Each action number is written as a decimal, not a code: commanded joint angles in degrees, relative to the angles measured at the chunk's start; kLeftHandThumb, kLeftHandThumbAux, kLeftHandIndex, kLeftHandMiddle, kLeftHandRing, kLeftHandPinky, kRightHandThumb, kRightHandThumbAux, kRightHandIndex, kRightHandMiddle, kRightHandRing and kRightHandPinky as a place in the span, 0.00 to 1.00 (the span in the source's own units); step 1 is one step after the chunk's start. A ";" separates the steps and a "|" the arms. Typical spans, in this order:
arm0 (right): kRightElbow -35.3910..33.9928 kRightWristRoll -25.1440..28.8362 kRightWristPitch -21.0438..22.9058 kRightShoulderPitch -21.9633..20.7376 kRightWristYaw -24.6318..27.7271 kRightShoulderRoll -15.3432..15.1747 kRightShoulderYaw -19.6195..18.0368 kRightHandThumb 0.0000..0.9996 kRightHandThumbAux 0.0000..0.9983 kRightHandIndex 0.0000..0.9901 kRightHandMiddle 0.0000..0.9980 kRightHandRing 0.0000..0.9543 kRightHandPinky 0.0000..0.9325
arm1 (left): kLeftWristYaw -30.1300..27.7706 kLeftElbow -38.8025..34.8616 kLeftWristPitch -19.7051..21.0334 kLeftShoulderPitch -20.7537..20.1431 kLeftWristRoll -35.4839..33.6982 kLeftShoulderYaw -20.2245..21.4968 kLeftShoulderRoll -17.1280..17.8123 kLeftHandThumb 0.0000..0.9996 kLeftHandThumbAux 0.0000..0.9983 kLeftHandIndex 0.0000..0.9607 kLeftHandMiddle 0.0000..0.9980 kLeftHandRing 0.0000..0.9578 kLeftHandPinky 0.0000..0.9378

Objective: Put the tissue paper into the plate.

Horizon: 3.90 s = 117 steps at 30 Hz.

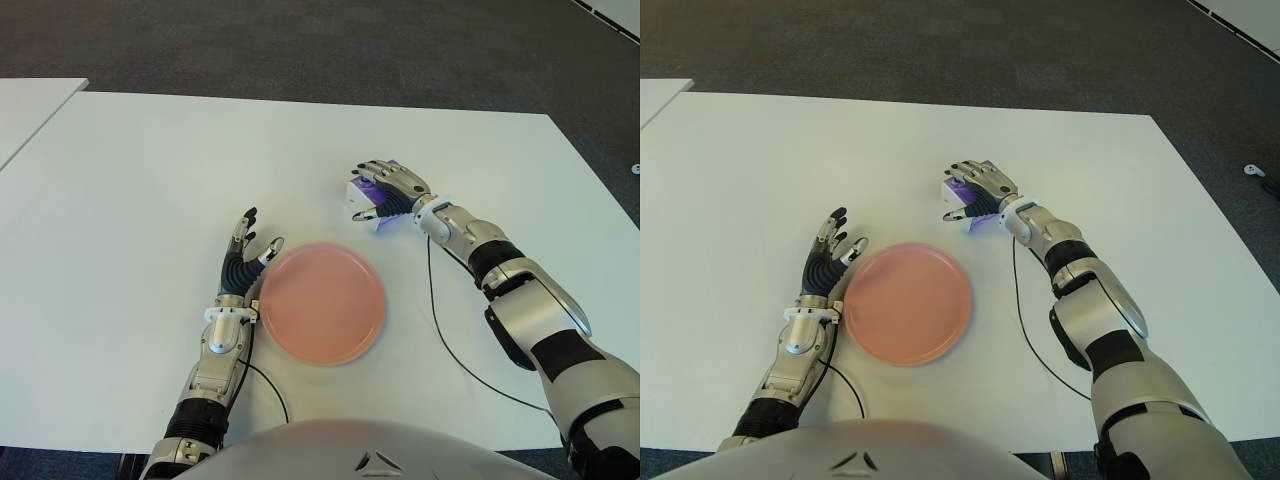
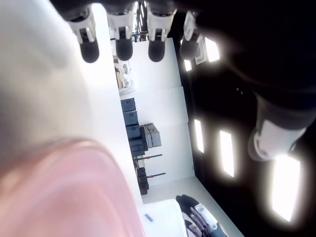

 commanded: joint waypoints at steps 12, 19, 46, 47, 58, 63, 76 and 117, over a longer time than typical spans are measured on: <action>0.50 6.80 0.56 -1.64 2.00 -0.63 -5.63 0.22 0.36 0.00 0.00 0.00 0.00 | 0.57 -0.09 1.95 2.44 -0.03 -0.18 -0.91 0.00 0.53 0.00 0.00 0.00 0.00; -1.06 8.11 0.18 -0.49 2.07 -2.26 -7.09 0.22 0.35 0.00 0.00 0.00 0.00 | 0.12 -1.16 3.09 2.88 -0.45 -0.12 -0.94 0.00 0.53 0.00 0.00 0.00 0.00; -5.28 12.20 3.07 3.88 4.41 -4.01 -11.49 0.24 0.35 0.00 0.00 0.00 0.00 | -0.03 -2.00 4.37 2.93 -0.71 0.17 -0.33 0.00 0.54 0.00 0.00 0.00 0.00; -5.46 12.17 3.18 4.10 4.39 -3.93 -11.46 0.23 0.35 0.00 0.00 0.00 0.00 | -0.05 -2.02 4.40 2.92 -0.71 0.16 -0.30 0.00 0.54 0.00 0.00 0.00 0.00; -3.68 11.38 3.53 5.03 4.89 -3.11 -10.39 0.24 0.35 0.00 0.00 0.00 0.00 | -0.17 -2.82 4.51 3.21 -0.63 0.03 -0.13 0.00 0.53 0.00 0.00 0.00 0.00; -1.70 10.59 3.28 5.20 4.58 -2.43 -9.38 0.24 0.35 0.00 0.00 0.00 0.00 | 0.02 -3.07 4.67 3.37 -0.50 0.06 -0.17 0.00 0.53 0.00 0.00 0.00 0.00; 1.02 8.84 -0.13 4.64 5.93 -1.89 -6.21 0.22 0.36 0.00 0.00 0.00 0.00 | 0.23 -3.45 5.60 3.49 -0.62 0.20 -0.38 0.00 0.53 0.00 0.00 0.00 0.00; 2.36 9.90 -0.52 3.76 6.38 0.88 -5.99 0.18 0.35 0.00 0.00 0.00 0.00 | 0.33 -3.08 4.26 4.12 -0.48 0.43 -0.16 0.00 0.53 0.00 0.00 0.00 0.00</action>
